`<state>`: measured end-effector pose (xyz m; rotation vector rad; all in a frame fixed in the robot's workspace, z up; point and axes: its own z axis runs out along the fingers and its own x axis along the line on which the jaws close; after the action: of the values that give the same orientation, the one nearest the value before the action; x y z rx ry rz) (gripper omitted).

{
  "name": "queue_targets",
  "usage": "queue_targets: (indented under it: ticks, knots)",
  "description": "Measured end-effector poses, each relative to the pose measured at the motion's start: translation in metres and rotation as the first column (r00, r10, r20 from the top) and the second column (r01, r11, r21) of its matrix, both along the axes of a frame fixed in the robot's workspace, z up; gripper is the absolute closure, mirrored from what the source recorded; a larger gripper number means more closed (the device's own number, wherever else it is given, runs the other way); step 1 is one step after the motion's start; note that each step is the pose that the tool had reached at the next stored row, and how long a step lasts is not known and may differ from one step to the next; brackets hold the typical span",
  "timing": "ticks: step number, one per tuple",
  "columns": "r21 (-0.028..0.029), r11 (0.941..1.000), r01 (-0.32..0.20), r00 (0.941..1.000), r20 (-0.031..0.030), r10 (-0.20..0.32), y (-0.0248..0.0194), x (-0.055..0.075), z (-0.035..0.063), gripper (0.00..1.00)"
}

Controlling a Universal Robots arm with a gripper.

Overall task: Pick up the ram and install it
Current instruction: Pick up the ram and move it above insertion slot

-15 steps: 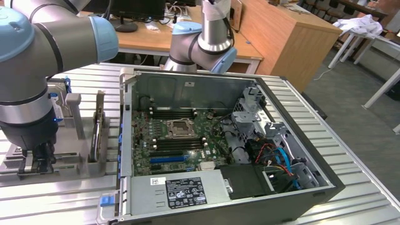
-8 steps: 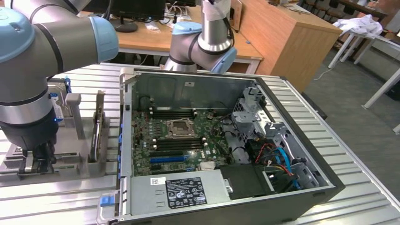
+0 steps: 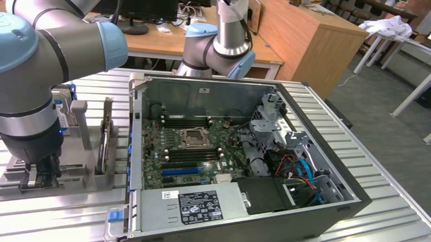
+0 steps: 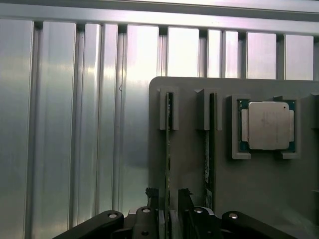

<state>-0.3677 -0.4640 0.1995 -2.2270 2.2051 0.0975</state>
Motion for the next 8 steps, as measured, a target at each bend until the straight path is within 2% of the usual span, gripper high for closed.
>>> queue_targets:
  ticks: [8]
  knots:
    - [0.0001, 1.0, 0.0, 1.0, 0.0002, 0.0, 0.0, 0.0, -0.0002, 0.7]
